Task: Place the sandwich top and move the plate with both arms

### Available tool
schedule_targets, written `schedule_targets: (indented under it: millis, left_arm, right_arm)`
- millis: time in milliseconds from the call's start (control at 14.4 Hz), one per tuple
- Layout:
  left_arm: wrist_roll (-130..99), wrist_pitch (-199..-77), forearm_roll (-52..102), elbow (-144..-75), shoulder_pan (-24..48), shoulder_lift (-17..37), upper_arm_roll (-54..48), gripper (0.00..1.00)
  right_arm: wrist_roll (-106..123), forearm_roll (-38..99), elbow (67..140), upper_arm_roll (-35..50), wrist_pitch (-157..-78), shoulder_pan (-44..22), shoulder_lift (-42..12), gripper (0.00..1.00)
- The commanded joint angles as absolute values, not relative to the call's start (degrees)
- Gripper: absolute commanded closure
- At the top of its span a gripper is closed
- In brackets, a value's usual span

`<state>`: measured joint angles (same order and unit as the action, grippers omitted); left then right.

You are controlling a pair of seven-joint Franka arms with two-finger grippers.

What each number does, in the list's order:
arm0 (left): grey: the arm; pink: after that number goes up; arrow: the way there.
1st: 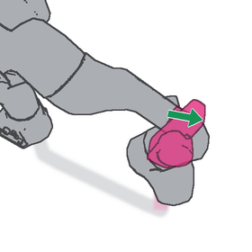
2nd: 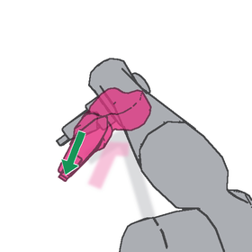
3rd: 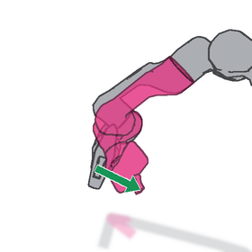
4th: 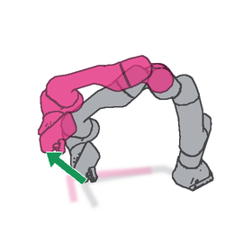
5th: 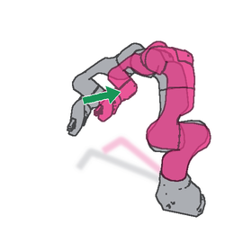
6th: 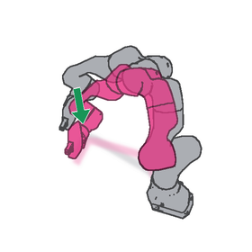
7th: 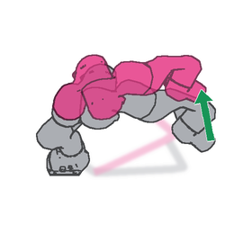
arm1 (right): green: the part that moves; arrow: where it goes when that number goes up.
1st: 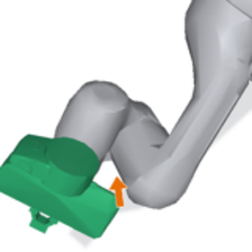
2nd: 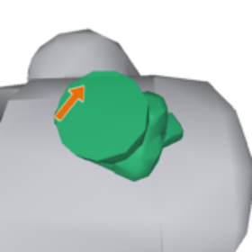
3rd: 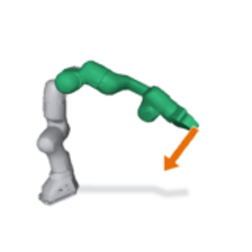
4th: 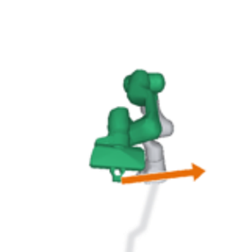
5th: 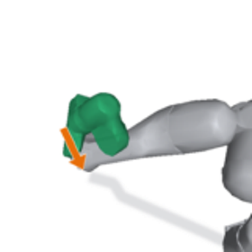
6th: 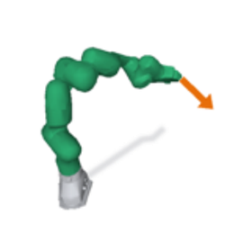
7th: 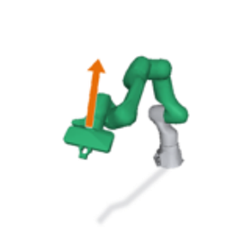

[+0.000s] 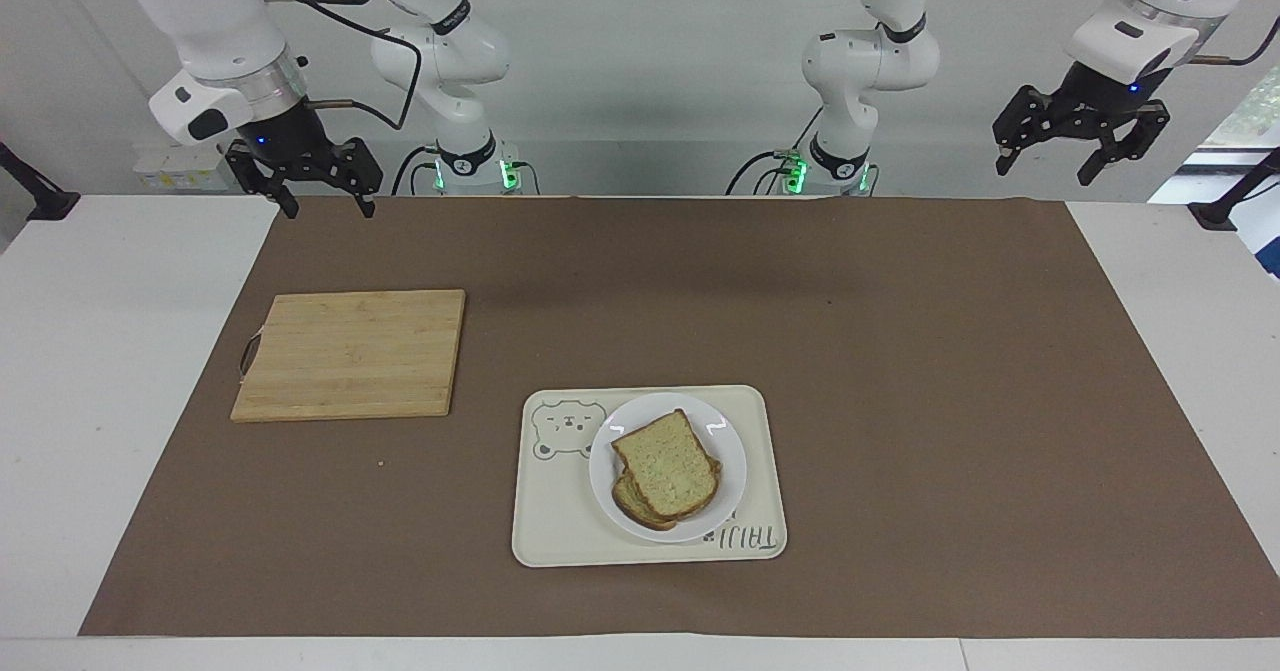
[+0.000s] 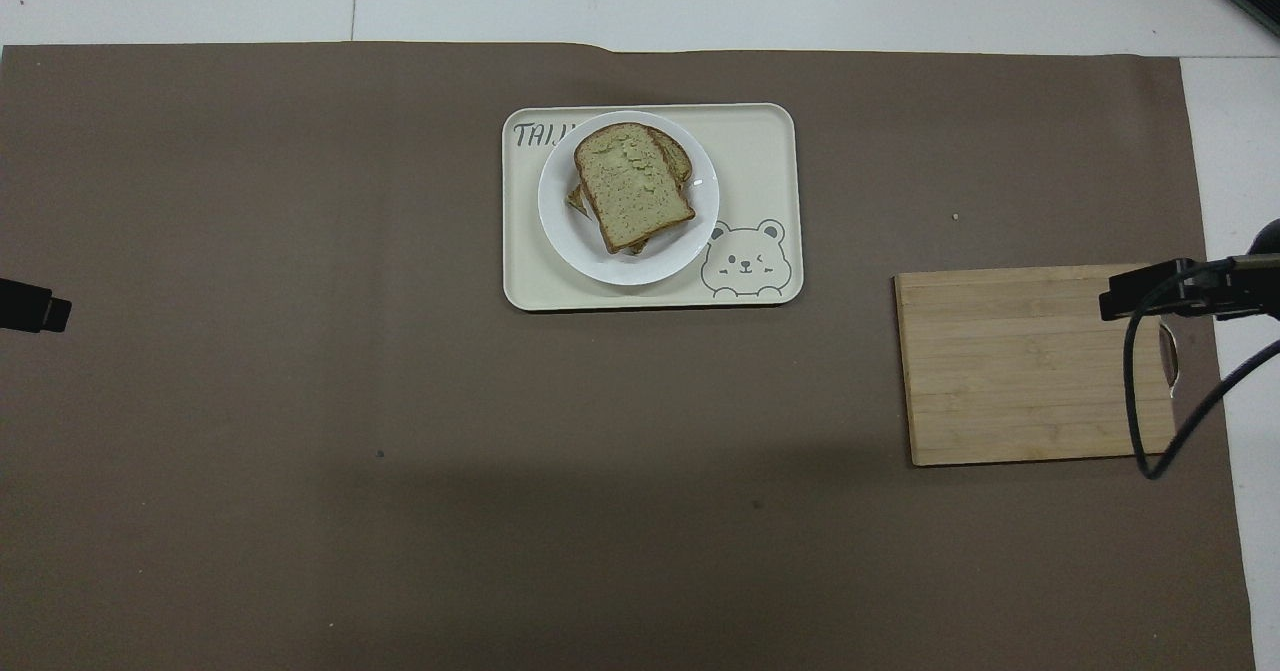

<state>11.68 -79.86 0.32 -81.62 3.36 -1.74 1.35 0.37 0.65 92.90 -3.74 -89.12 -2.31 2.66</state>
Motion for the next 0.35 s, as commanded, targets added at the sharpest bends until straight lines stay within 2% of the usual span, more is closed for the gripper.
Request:
schedule_targets:
  millis: [0, 278]
  left_arm:
    - [11.3, -78.6, 0.0, -80.7, 2.9, -1.8, 0.9, 0.0]
    - [11.3, -79.0, 0.1, -80.8, 3.1, -2.0, 0.9, 0.0]
  right_arm:
    - [-0.7, 0.6, 92.5, -3.3, -88.7, -1.8, 2.5, 0.0]
    - [-0.6, 0.6, 92.5, -3.3, -88.7, -1.7, 2.5, 0.0]
